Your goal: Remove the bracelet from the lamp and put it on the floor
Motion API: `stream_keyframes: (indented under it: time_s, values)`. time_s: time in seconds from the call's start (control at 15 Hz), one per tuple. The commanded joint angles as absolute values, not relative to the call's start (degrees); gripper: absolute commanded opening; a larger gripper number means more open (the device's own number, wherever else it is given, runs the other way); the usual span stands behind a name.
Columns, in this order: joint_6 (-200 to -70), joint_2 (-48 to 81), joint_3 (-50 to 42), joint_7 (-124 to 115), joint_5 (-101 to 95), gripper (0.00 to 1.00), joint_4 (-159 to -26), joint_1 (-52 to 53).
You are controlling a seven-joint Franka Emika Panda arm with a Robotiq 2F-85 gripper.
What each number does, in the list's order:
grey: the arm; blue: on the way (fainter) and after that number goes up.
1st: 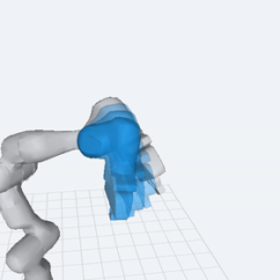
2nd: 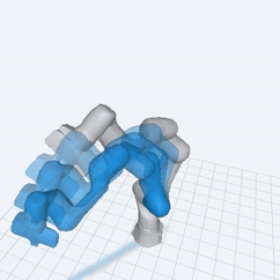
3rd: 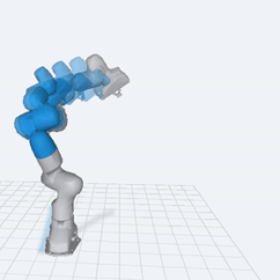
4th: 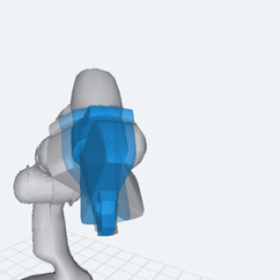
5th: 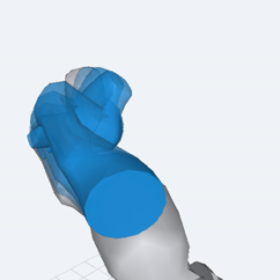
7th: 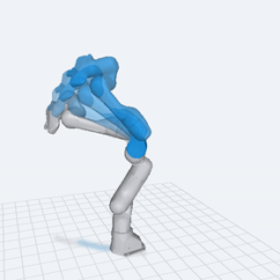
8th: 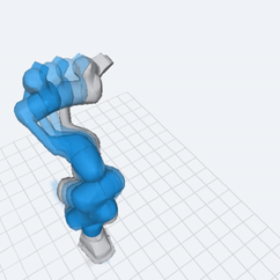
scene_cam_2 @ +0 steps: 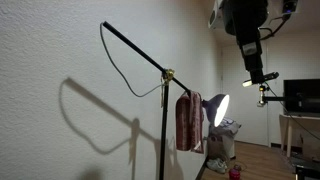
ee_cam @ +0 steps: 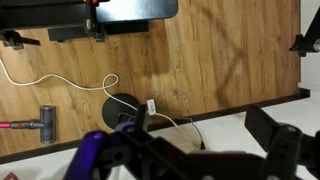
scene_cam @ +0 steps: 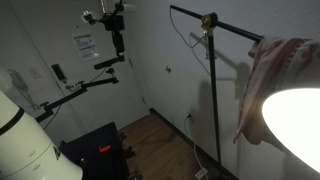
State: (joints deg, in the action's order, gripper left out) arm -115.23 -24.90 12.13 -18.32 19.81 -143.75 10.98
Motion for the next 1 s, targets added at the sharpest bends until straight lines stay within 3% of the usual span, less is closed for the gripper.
stream_keyframes:
  time_s: [0.0, 0.47, 0.93]
  values:
    - [-115.11, -24.91, 12.27, -18.26, 19.85, 1.0, -143.68, 10.79]
    - [-115.11, -24.91, 12.27, -18.26, 19.85, 1.0, -143.68, 10.79]
    - [-124.09, -29.0, 11.5, -27.37, 17.39, 1.0, -149.49, 4.71]
